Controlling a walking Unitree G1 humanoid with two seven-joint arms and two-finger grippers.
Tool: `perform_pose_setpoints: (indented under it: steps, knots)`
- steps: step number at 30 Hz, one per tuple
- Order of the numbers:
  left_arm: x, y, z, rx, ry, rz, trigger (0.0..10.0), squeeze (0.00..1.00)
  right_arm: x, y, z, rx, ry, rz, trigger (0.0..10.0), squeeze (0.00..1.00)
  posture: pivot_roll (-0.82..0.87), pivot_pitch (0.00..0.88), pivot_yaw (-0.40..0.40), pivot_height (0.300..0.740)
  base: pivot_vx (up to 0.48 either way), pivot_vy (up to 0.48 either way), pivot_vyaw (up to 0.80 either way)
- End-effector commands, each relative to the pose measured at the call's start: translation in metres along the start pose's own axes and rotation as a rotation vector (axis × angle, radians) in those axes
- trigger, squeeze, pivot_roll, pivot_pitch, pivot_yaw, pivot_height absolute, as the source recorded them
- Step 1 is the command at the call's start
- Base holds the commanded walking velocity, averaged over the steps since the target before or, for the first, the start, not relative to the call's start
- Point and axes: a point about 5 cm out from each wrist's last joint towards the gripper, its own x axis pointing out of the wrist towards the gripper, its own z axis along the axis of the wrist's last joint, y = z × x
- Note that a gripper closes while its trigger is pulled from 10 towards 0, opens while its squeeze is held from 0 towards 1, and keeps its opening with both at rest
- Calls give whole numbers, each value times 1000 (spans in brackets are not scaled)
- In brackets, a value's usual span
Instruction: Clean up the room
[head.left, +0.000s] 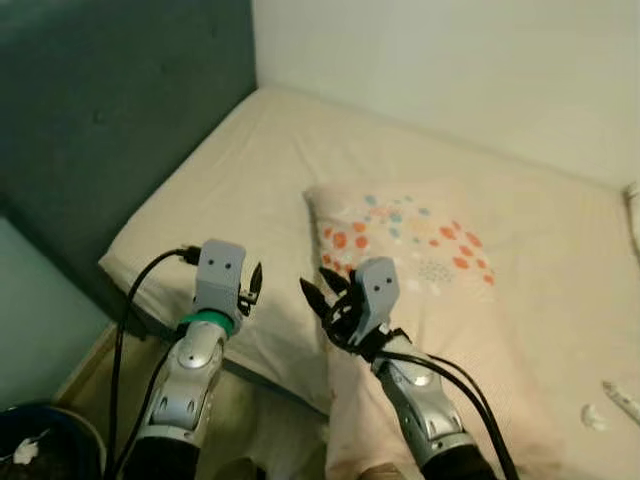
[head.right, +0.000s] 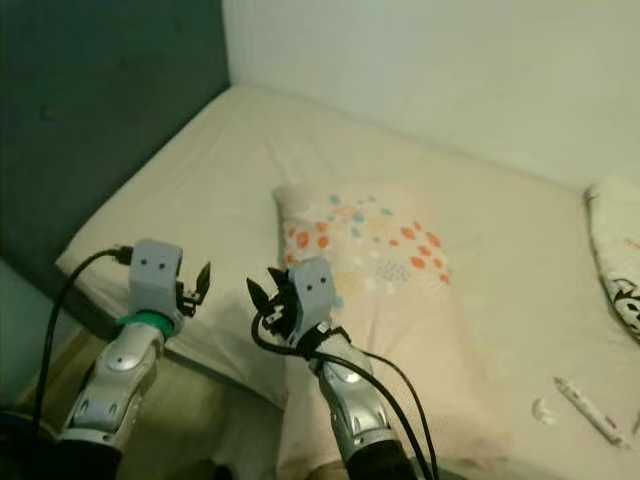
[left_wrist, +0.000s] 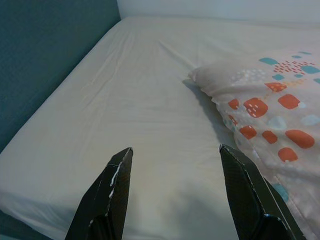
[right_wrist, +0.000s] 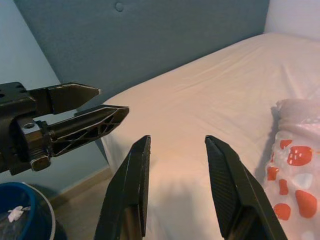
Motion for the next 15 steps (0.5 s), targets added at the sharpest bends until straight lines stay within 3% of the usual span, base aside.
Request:
perform_pose_setpoints:
  steps: [1, 8, 15]
  knots:
    - [-2, -4, -6, -13, 21, -15, 10000, 0, -5, -2, -5, 14, 19, -19, 10000, 0, 13, 20, -3, 728, 0, 0, 0]
    - [-4, -12, -9, -22, 48, -78, 10000, 0, -5, -6, -6, -7, 25, -51, 10000, 0, 15, 25, -4, 728, 0, 0, 0]
    - [-6, -9, -13, -41, 61, -49, 10000, 0, -6, -14, -6, -30, 29, -121, 10000, 0, 13, 38, -5, 728, 0, 0, 0]
